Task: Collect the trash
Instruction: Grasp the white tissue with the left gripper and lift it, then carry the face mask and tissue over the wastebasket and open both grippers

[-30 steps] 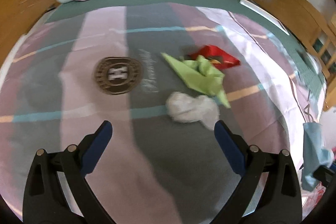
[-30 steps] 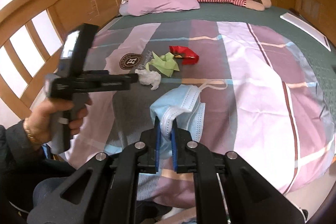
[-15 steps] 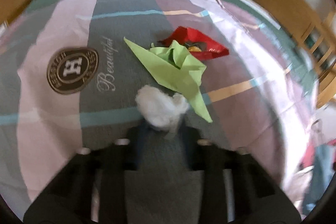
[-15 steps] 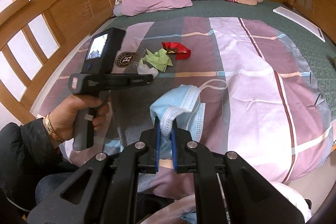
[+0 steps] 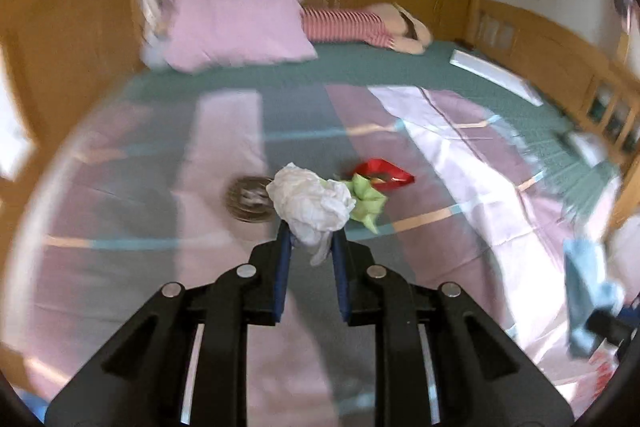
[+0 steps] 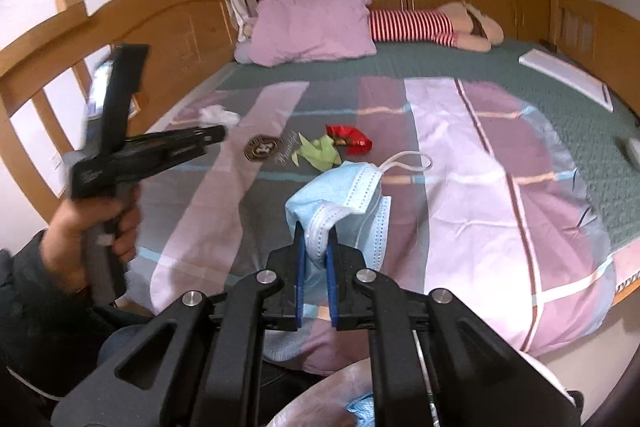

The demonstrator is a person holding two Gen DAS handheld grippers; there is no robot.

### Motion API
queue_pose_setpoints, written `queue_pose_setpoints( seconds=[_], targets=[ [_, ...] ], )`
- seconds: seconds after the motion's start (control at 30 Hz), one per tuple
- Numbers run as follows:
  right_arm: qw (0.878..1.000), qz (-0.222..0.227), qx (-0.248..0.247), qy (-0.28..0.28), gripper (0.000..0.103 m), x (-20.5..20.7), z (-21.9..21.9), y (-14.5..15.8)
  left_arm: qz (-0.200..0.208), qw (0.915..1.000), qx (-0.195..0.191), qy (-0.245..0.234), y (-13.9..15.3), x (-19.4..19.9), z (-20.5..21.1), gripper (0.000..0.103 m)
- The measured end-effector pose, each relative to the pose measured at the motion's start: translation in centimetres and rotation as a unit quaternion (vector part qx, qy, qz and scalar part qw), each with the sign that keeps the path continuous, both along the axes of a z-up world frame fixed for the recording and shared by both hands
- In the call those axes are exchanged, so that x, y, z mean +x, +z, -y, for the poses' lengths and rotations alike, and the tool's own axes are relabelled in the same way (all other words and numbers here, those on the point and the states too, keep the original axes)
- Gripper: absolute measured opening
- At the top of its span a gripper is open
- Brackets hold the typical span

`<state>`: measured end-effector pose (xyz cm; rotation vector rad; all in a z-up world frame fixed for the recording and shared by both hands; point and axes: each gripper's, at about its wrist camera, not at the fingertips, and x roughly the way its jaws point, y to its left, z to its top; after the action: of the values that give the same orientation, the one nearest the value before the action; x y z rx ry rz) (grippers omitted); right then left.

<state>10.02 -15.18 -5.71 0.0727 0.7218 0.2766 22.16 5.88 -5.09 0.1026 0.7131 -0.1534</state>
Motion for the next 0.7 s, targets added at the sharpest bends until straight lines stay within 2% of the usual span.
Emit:
queue_pose_setpoints(
  seconds=[0.07,0.3,0.7],
  targets=[
    [1.000,0.008,-0.002,0.005,0.010,-1.0,0.1,0.7,0.016,0.9997,0.019,0.008,1.2,-2.3,0.3,0.020],
    [0.999,0.029,-0.018,-0.003,0.010,-5.1,1.9,2.8,0.023,0.9997,0.003,-0.004,4.1,-9.3,2.2,0.020],
    [0.998,0.048,-0.034,-0.028,0.010,-11.3,5.5,4.0,0.048,0.9976,0.010,-0.048,6.7,-16.8,5.6,0.020]
  ],
)
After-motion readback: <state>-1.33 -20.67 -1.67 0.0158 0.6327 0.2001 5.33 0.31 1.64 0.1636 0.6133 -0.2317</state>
